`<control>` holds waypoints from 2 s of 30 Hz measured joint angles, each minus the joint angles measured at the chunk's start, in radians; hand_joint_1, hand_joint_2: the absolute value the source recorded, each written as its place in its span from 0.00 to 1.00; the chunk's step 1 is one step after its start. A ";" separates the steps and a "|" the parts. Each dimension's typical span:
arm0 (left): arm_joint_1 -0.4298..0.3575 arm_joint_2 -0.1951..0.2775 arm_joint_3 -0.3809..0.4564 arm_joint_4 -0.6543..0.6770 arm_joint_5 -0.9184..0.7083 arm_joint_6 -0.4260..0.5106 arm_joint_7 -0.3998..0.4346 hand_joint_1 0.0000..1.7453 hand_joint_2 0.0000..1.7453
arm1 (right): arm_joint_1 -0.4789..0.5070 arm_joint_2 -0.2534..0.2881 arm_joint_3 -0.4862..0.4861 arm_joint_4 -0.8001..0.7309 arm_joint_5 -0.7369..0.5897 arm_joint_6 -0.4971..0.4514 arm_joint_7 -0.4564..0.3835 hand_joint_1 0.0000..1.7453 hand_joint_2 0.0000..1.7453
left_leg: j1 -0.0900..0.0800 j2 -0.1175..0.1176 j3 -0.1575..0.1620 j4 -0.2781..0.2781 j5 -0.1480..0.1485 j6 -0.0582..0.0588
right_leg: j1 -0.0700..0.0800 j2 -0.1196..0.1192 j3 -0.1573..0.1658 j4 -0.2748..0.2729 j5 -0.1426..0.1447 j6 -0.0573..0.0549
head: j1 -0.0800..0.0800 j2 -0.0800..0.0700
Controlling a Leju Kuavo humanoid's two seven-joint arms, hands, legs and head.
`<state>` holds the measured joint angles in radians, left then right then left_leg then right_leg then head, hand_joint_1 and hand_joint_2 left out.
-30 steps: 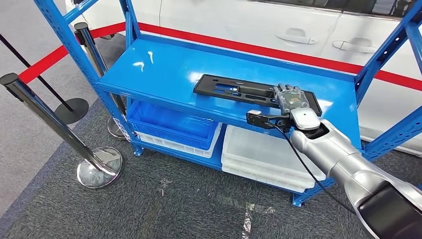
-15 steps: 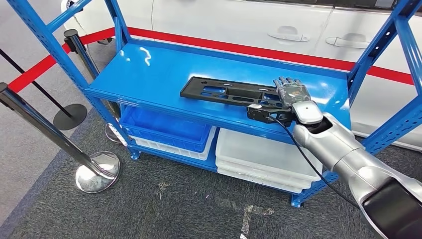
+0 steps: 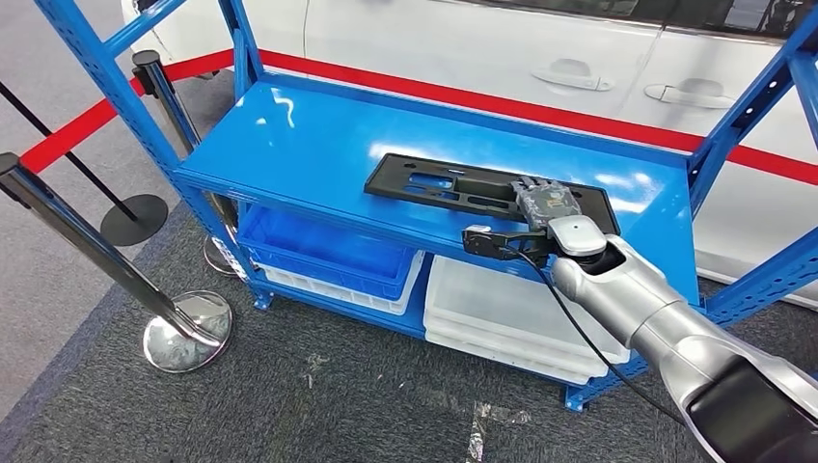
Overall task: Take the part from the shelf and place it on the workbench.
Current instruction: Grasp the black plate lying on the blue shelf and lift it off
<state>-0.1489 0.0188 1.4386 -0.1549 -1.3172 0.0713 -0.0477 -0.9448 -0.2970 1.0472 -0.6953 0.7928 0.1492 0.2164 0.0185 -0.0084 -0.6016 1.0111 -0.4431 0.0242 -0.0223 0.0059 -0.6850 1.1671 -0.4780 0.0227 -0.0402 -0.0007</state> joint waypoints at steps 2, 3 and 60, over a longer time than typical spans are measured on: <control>-0.002 0.001 0.000 0.000 0.000 0.001 0.000 0.00 0.00 | 0.000 0.003 0.000 0.000 0.000 0.002 0.000 0.00 1.00 | 0.000 -0.002 -0.005 0.019 -0.014 -0.013 | 0.001 -0.001 0.043 -0.091 0.031 -0.001 | 0.002 0.000; -0.002 0.002 0.001 0.000 0.000 0.001 0.000 0.00 0.00 | 0.000 0.004 0.000 0.001 -0.001 0.003 0.000 0.00 1.00 | -0.001 -0.003 -0.007 0.024 -0.017 -0.018 | 0.004 0.000 0.050 -0.103 0.027 -0.005 | 0.001 0.000; 0.001 0.000 0.050 0.000 -0.009 -0.016 0.024 0.00 0.00 | -0.045 0.034 -0.003 -0.171 0.317 -0.299 0.069 1.00 1.00 | -0.015 0.004 -0.017 -0.002 0.014 -0.023 | 0.020 0.007 0.096 -0.144 0.016 -0.037 | -0.007 0.000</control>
<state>-0.1479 0.0189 1.4885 -0.1545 -1.3267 0.0557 -0.0240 -0.9900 -0.2626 1.0437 -0.8664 1.1094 -0.1500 0.2856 0.0036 -0.0049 -0.6186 1.0089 -0.4290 0.0010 -0.0019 0.0130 -0.5888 1.0235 -0.4621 -0.0147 -0.0470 -0.0006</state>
